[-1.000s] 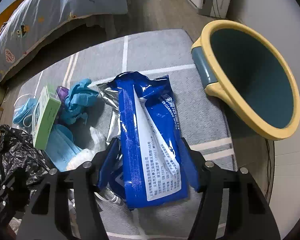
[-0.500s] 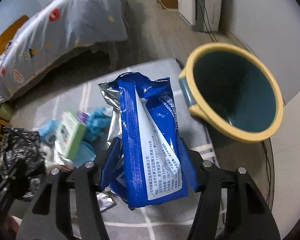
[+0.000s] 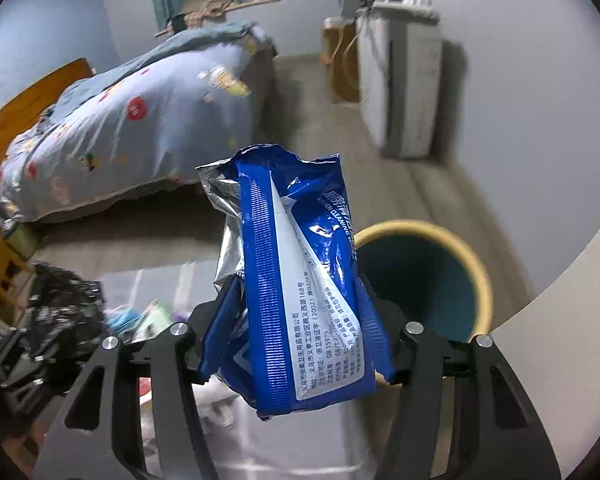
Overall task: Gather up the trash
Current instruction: 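Carry both items over the bin and open both tools to drop them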
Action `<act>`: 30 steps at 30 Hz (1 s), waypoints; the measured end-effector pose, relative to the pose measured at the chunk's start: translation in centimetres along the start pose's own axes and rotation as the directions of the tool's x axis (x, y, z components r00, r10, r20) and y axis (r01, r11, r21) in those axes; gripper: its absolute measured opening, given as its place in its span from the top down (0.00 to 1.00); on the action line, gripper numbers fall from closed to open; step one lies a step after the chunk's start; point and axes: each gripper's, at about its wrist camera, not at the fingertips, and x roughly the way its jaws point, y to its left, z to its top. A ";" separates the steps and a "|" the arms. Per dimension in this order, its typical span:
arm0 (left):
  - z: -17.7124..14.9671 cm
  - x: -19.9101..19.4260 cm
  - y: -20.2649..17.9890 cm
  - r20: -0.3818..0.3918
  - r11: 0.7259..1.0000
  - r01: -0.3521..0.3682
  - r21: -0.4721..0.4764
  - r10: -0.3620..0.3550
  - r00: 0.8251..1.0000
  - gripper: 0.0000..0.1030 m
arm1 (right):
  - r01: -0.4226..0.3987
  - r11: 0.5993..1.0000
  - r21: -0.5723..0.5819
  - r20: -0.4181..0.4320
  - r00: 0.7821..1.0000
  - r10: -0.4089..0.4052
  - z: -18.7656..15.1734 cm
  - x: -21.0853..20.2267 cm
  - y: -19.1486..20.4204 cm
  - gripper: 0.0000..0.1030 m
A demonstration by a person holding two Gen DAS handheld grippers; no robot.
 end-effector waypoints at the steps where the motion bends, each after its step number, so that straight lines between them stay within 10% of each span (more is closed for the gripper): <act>1: 0.4 0.0 -0.6 0.006 1.000 0.008 0.009 -0.008 1.000 0.58 | 0.009 1.000 0.009 0.005 1.000 -0.009 0.2 -0.2 -0.8 0.44; 18: 6.2 8.7 -13.0 -0.041 0.963 0.209 0.167 -0.205 0.978 0.58 | 0.119 0.974 0.193 -0.063 0.992 -0.109 0.4 6.7 -12.3 0.44; 30: 4.2 17.0 -19.6 -0.189 0.934 0.285 0.216 -0.247 0.950 0.58 | 0.200 0.925 0.324 -0.236 0.964 -0.126 -2.1 11.6 -17.2 0.44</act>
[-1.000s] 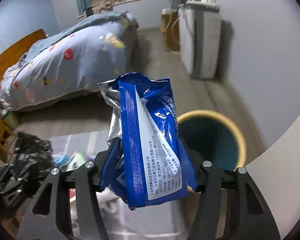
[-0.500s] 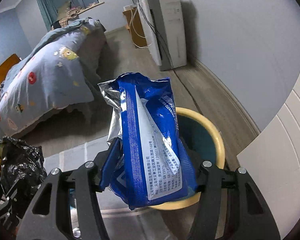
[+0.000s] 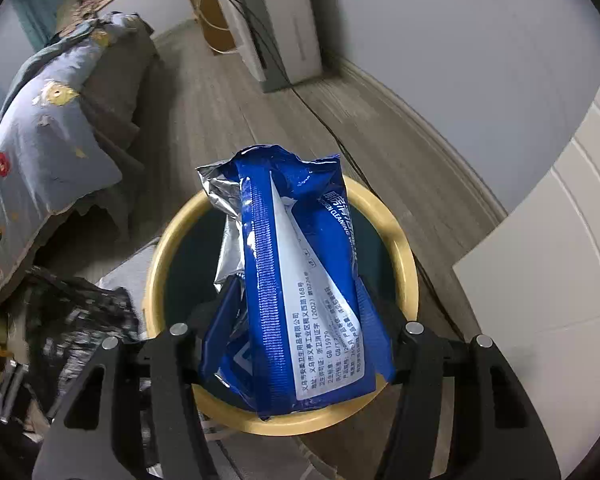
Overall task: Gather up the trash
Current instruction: 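Carry both items over the bin and open both tools to drop them, then move both tools back over the remaining trash on the mat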
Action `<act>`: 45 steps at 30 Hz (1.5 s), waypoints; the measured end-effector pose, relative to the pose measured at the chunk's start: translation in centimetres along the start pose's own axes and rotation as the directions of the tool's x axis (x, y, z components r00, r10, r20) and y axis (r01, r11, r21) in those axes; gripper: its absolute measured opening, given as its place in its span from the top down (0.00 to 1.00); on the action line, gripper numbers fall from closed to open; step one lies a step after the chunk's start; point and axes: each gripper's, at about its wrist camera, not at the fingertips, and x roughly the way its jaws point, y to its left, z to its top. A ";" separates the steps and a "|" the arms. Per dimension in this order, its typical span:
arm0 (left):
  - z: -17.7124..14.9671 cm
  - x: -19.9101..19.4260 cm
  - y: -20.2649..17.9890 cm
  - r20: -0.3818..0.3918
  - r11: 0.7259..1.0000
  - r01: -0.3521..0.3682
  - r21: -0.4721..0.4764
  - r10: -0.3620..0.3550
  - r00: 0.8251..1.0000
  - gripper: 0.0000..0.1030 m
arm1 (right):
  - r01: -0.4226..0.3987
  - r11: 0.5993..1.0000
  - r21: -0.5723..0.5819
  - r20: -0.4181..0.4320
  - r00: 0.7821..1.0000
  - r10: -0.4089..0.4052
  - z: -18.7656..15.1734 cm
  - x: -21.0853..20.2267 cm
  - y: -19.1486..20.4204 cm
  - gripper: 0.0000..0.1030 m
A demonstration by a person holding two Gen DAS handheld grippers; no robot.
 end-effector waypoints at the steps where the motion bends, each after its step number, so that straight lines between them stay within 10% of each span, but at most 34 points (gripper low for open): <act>1: 0.0 0.5 -0.2 -0.008 1.000 0.001 0.002 -0.001 1.000 0.58 | 0.002 1.000 0.004 -0.007 1.000 -0.002 0.0 0.3 -0.2 0.44; 21: 0.3 2.9 -1.7 0.002 0.996 -0.026 0.088 0.026 1.000 0.33 | -0.026 0.997 0.068 -0.049 0.998 0.029 -0.1 1.3 -1.5 0.42; 34: -0.9 -0.2 1.2 0.016 0.997 -0.081 0.012 0.081 0.997 0.17 | -0.028 0.999 0.033 -0.003 1.000 0.028 0.3 -0.1 -0.1 0.06; 45: -1.9 -7.3 4.6 0.077 0.989 -0.145 -0.023 0.146 0.986 0.09 | 0.020 1.000 -0.019 0.050 0.999 -0.020 0.2 -3.3 2.3 0.06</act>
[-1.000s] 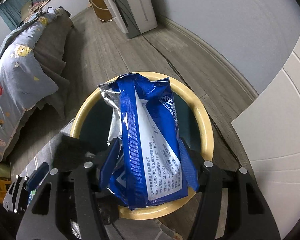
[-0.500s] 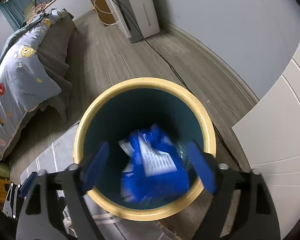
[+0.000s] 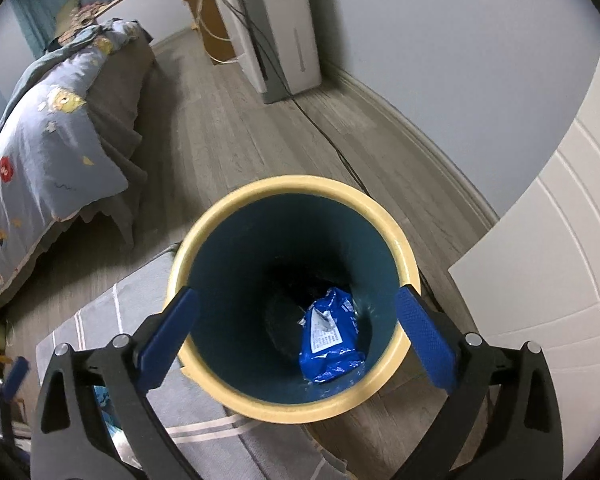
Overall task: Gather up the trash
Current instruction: 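Move both tools back over the remaining trash on the mat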
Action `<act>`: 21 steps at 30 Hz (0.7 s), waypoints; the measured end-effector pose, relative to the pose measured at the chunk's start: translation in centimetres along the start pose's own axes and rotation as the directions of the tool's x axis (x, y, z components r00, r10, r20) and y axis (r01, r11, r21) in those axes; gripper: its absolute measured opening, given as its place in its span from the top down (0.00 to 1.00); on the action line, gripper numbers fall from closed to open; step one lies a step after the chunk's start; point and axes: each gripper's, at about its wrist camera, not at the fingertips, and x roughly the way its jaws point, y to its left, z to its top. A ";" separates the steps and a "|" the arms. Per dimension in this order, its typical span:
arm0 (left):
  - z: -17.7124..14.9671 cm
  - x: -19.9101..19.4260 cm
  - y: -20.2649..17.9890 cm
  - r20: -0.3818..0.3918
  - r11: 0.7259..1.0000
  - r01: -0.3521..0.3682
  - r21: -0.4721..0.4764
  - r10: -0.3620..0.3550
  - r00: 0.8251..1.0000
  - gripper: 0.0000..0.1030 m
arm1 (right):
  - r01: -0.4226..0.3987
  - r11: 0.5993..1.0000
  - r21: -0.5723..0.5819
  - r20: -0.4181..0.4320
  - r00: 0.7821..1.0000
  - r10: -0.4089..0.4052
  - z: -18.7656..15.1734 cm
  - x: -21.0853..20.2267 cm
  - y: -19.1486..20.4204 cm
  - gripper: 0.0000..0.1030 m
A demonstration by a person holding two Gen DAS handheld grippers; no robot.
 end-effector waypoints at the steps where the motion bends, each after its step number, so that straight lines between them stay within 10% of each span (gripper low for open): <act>1: 0.0 -0.8 0.5 0.008 1.000 -0.009 0.000 0.009 1.000 0.08 | 0.000 1.000 -0.011 0.009 1.000 0.000 -0.1 -0.4 0.4 0.06; 21: -8.3 -10.8 17.8 -0.015 0.941 -0.252 -0.226 0.255 0.967 0.06 | -0.133 0.955 -0.264 0.018 0.990 0.143 -5.7 -4.6 17.2 0.06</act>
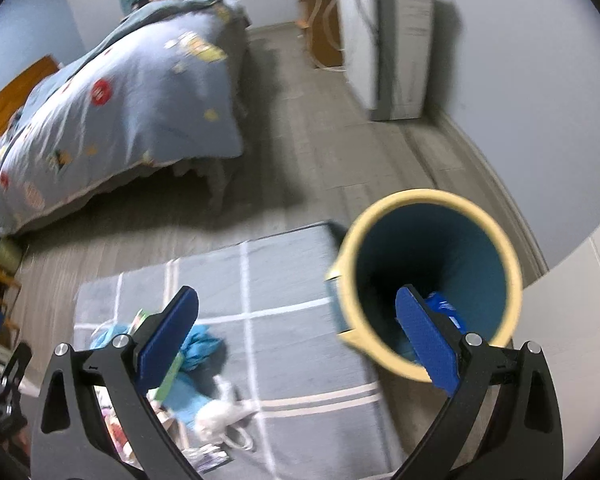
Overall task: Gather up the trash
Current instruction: 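Move both tools back over the remaining trash on the mat, then grasp the COLTALIN box with the right tool while the left tool grasps the blue mask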
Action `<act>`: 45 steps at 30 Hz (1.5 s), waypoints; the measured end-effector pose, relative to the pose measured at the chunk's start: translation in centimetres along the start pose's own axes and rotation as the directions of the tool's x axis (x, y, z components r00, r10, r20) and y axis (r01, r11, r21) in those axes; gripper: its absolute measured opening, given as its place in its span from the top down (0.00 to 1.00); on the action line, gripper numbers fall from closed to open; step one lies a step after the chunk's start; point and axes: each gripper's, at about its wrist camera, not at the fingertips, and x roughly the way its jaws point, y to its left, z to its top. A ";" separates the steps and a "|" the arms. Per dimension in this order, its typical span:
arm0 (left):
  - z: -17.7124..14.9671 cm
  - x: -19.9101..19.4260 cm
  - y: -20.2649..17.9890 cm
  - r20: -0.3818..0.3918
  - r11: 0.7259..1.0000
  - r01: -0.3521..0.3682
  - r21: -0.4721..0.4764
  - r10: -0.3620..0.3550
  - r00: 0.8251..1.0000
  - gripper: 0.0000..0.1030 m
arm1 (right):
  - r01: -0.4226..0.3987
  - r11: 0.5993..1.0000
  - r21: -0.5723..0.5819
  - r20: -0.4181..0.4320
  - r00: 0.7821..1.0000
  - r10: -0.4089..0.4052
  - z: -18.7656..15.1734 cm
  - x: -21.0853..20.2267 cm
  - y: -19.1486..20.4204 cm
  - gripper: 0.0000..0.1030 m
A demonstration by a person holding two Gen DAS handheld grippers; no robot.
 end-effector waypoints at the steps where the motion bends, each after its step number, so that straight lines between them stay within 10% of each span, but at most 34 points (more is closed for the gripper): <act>1: -0.4 0.3 1.0 -0.010 1.000 -0.007 -0.023 0.007 1.000 0.06 | -0.013 1.000 -0.010 -0.009 1.000 0.013 -0.3 0.3 0.9 0.06; 14: -3.5 4.4 7.8 -0.123 0.991 -0.025 -0.132 0.009 0.992 0.06 | -0.075 0.991 -0.111 -0.145 0.988 0.059 -3.5 6.2 8.8 0.06; 28: -4.7 9.8 4.0 -0.224 0.998 0.049 0.044 -0.038 0.974 0.11 | -0.091 0.979 -0.184 -0.186 0.981 0.056 -3.4 9.4 10.5 0.06; 36: -5.1 12.9 2.4 -0.303 0.991 0.086 0.100 -0.052 0.952 0.51 | -0.089 0.967 -0.238 -0.192 0.980 0.043 -3.2 10.3 9.6 0.06; 40: -5.2 13.4 3.0 -0.335 0.992 0.106 0.063 -0.079 0.939 0.93 | -0.140 0.938 -0.318 -0.195 0.978 0.080 -3.5 10.2 10.9 0.06; 45: -4.8 12.4 5.1 -0.311 0.995 0.090 -0.030 -0.095 0.946 0.96 | -0.237 0.844 -0.482 -0.235 0.962 0.136 -5.4 10.3 14.2 0.06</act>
